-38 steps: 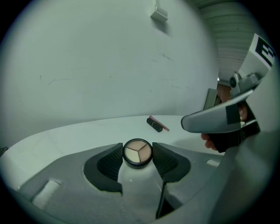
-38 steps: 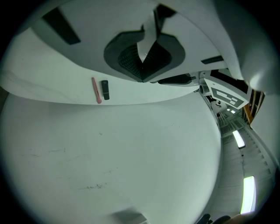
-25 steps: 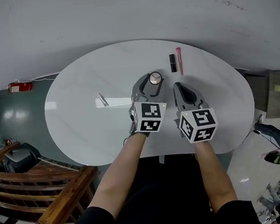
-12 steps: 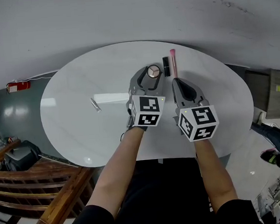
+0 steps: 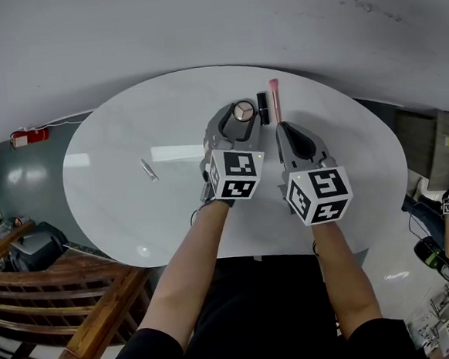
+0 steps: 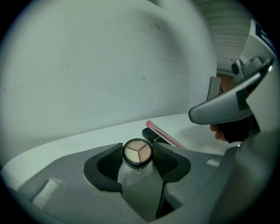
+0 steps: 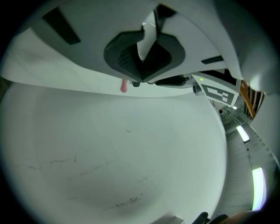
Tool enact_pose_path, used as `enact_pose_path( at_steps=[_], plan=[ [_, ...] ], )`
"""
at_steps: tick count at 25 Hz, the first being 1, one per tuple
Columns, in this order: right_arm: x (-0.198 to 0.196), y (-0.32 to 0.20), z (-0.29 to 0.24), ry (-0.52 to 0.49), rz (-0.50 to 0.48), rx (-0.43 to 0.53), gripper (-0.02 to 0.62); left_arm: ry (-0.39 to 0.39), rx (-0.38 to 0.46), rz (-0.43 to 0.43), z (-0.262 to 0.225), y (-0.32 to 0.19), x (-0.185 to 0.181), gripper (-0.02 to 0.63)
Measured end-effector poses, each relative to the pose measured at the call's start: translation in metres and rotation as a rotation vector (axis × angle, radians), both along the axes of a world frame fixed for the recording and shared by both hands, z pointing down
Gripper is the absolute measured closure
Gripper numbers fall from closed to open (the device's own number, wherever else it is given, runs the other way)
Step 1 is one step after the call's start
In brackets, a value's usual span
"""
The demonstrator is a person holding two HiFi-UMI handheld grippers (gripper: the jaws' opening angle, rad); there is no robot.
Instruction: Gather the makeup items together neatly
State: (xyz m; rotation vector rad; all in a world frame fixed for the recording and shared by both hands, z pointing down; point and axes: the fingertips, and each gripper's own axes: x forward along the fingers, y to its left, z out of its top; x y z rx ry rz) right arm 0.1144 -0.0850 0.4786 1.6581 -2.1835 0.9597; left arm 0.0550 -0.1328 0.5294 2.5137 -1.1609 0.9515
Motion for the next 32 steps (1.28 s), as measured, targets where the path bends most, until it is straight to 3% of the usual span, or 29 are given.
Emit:
enact_pose_path(
  at_steps=[18, 32],
  plan=[
    [-0.003, 0.0, 0.002, -0.008, -0.025, -0.003, 0.58, 0.035, 0.006, -0.008, -0.005, -0.003, -0.001, 0.388],
    [-0.022, 0.008, -0.028, 0.0, -0.019, 0.064, 0.578, 0.107, 0.074, -0.036, -0.05, 0.01, -0.023, 0.406]
  ],
)
